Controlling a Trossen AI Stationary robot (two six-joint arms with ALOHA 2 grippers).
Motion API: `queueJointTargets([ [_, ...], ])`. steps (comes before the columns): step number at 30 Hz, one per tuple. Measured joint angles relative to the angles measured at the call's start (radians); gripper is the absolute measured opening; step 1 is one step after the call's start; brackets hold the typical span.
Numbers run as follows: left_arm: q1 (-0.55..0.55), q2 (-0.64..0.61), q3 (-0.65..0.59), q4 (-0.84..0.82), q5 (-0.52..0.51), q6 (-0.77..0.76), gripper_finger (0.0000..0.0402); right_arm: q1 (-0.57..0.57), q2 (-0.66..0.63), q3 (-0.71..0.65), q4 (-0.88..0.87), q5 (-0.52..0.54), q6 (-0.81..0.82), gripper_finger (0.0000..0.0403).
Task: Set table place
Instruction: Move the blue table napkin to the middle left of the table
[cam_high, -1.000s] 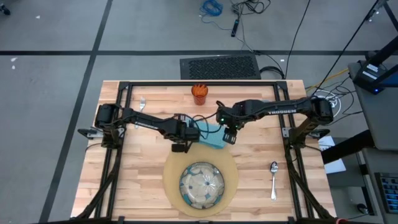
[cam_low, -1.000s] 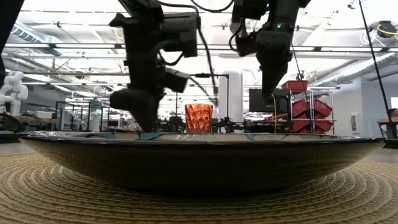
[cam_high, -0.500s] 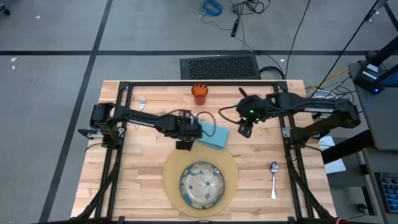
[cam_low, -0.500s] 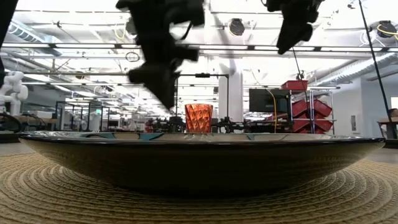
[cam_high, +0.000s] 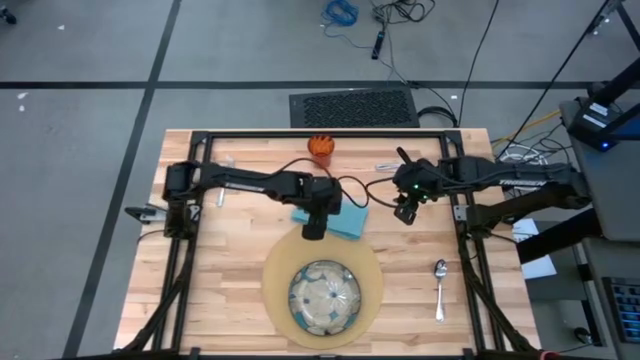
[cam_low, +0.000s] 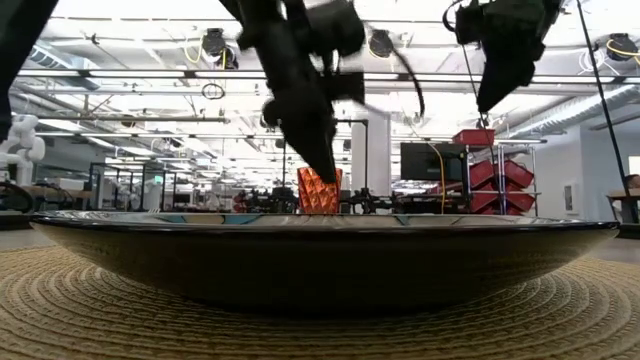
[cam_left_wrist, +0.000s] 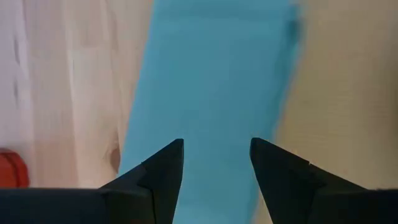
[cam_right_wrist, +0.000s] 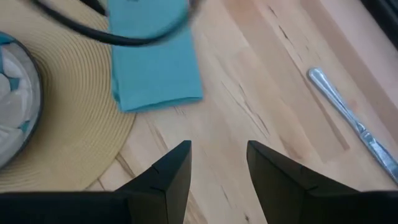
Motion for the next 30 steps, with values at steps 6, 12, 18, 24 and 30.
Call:
queueJointTargets([
  [6, 0.016, 0.051, 0.036, 0.032, 0.007, 0.018, 0.0176, 0.0, -0.002, -0.02, 0.018, -0.001, 0.011, 0.0146],
  [12, 0.039, 0.101, 0.041, 0.028, 0.005, 0.027, 0.0176, 0.0, -0.006, -0.02, 0.021, -0.002, 0.014, 0.0146],
  [18, 0.054, 0.157, 0.043, 0.026, 0.0, 0.044, 0.0176, 0.0, -0.007, -0.02, 0.03, -0.004, 0.014, 0.0146],
  [24, 0.068, 0.18, 0.045, -0.02, -0.038, 0.025, 0.0175, 0.0, -0.007, -0.02, 0.031, -0.006, 0.014, 0.0146],
  [30, 0.122, 0.167, 0.044, -0.072, -0.11, -0.082, 0.0175, 0.0, -0.006, -0.02, 0.038, -0.007, 0.017, 0.0146],
])
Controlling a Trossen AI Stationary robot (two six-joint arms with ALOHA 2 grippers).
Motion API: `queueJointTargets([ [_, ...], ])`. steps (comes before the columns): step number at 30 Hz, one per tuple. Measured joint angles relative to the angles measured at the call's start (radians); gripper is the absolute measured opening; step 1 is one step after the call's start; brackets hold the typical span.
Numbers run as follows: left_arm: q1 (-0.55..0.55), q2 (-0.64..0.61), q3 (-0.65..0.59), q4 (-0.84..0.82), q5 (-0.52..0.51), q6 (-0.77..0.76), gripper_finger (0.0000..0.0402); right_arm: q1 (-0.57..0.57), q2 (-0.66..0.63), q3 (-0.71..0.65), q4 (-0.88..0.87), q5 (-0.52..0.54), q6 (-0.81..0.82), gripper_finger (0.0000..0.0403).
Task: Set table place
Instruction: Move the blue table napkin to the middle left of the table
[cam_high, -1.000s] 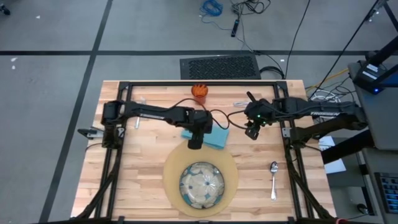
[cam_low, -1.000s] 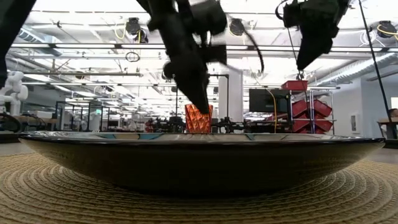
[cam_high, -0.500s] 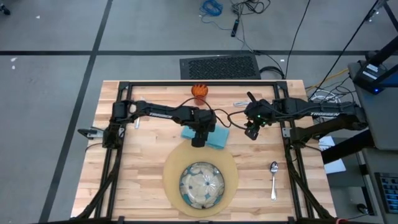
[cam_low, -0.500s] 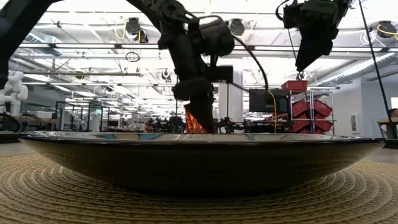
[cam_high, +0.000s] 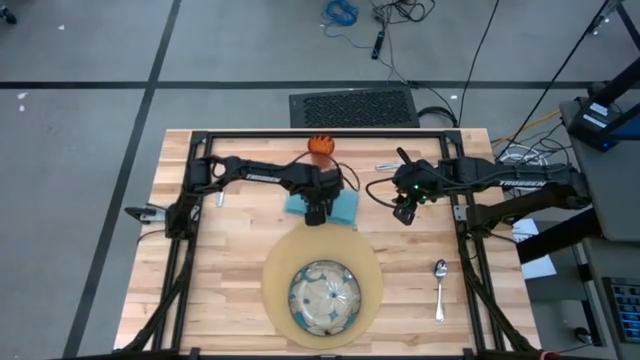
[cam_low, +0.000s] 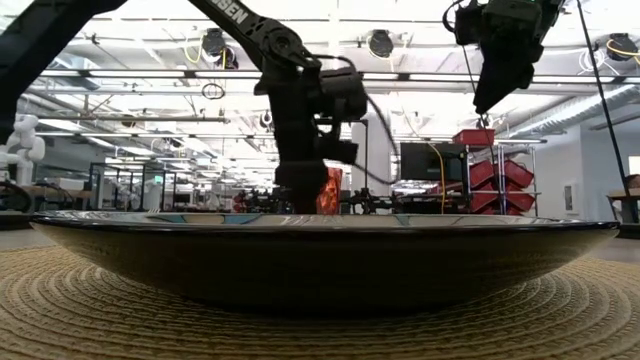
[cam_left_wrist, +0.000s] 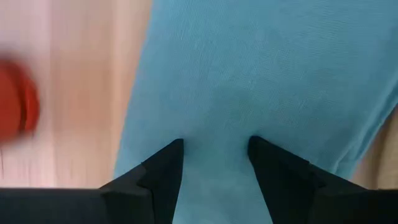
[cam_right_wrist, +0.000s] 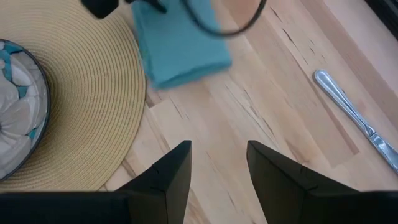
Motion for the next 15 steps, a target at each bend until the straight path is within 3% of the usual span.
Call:
queueJointTargets([
  [10, 0.051, -0.004, -0.023, -0.374, -0.01, -0.329, 0.0175, 0.0, 0.0, 0.0, 0.0, -0.002, 0.004, 0.0146],
  [15, 0.005, 0.0, -0.027, -0.478, -0.014, -0.37, 0.0175, 0.008, 0.0, 0.0, 0.0, -0.003, -0.009, 0.0146],
])
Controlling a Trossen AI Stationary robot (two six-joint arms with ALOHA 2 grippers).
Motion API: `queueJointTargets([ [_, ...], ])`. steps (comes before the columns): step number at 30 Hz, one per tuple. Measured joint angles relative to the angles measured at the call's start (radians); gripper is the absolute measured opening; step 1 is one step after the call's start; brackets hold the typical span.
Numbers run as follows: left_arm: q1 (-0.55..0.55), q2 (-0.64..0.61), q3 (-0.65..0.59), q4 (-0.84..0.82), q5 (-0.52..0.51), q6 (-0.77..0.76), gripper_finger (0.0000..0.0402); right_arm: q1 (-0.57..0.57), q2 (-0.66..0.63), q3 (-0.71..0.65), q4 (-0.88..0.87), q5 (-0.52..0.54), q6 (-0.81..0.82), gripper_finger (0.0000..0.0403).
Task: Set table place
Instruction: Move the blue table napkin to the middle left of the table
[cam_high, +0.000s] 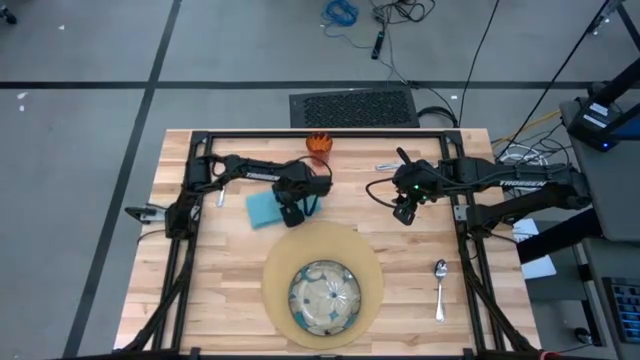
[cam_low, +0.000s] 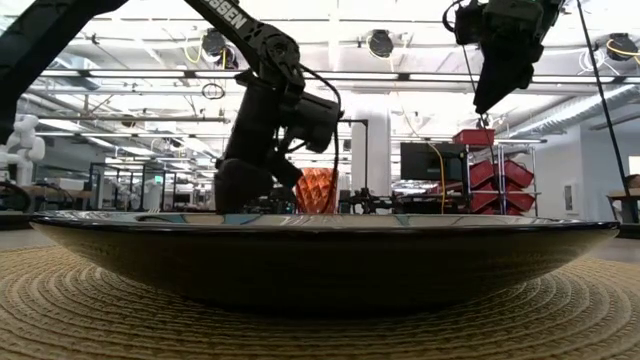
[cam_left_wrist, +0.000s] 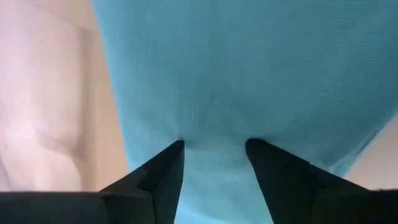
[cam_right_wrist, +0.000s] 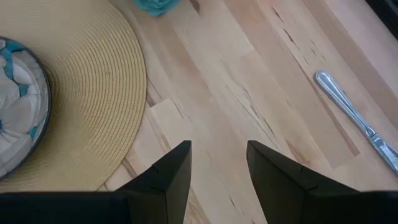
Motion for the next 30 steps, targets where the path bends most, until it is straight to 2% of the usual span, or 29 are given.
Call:
queueJointTargets([
  [7, -0.121, -0.016, -0.002, 0.027, -0.027, -0.018, 0.0175, 0.045, 0.0, 0.0, 0.0, 0.002, -0.018, 0.0146],
  [11, -0.171, -0.079, -0.048, 0.078, -0.06, -0.06, 0.0176, 0.078, -0.001, 0.0, 0.001, 0.004, -0.016, 0.0146],
  [18, -0.178, -0.326, -0.302, 0.191, -0.095, -0.189, 0.0176, 0.117, -0.001, 0.0, 0.011, 0.005, 0.009, 0.0146],
  [22, -0.194, -0.491, -0.476, 0.336, -0.095, -0.238, 0.0176, 0.123, -0.001, 0.0, 0.032, 0.005, 0.013, 0.0146],
  [26, -0.218, -0.618, -0.623, 0.569, -0.063, -0.151, 0.0176, 0.123, -0.001, 0.0, 0.065, 0.005, 0.013, 0.0146],
  [30, -0.193, -0.653, -0.725, 0.705, -0.061, -0.055, 0.0176, 0.123, -0.001, 0.0, 0.093, 0.005, 0.02, 0.0146],
])
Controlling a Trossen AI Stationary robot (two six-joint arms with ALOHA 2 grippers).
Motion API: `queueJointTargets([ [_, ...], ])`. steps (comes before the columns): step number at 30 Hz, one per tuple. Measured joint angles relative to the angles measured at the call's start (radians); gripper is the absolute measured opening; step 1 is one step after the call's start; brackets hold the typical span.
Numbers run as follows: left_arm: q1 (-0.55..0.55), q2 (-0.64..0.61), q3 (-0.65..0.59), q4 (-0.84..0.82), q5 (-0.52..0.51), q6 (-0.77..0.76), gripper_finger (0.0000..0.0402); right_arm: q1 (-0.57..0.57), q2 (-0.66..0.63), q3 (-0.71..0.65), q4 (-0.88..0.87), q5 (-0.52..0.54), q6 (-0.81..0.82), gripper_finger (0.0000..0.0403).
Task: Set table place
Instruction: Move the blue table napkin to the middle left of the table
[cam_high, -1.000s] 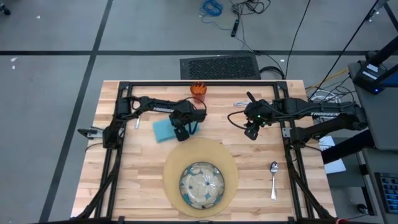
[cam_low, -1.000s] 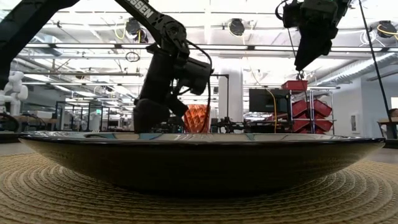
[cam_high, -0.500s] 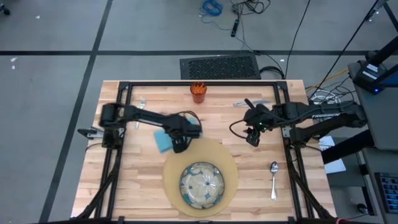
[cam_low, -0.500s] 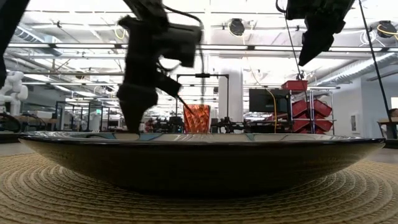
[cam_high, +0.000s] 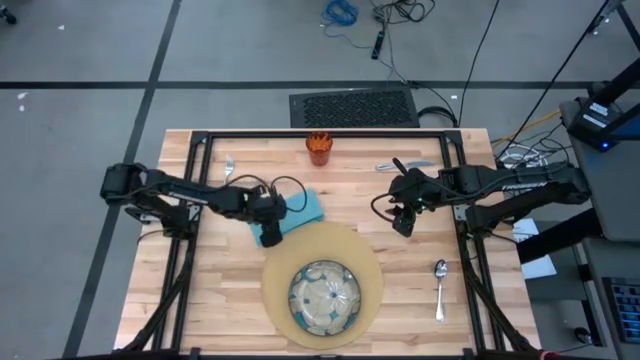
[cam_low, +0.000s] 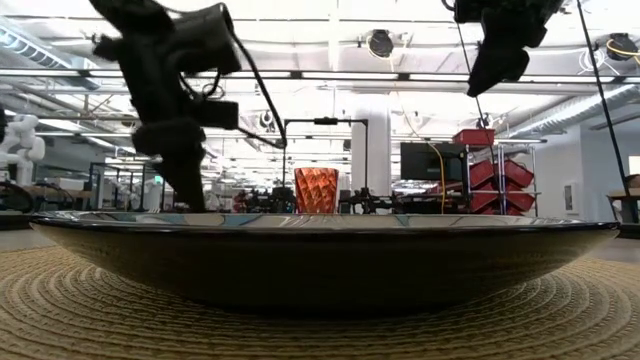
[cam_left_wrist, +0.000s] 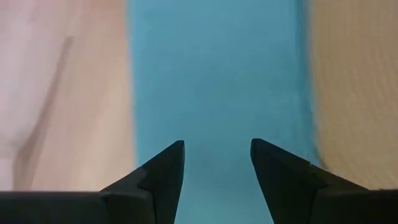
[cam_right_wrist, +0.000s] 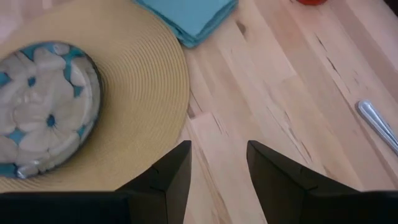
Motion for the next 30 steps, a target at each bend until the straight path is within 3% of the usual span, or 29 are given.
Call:
queueJointTargets([
  [8, 0.085, 0.026, -0.032, 0.145, 0.021, 0.079, 0.0176, 0.0, 0.0, 0.0, 0.035, -0.006, 0.032, 0.0146],
  [19, 0.089, 0.053, -0.032, 0.202, 0.051, 0.158, 0.0176, 0.0, 0.0, 0.0, 0.04, -0.005, 0.045, 0.0146],
  [30, 0.1, 0.166, -0.026, 0.201, 0.063, 0.062, 0.0172, 0.0, 0.0, 0.0, 0.059, -0.005, 0.043, 0.0146],
])
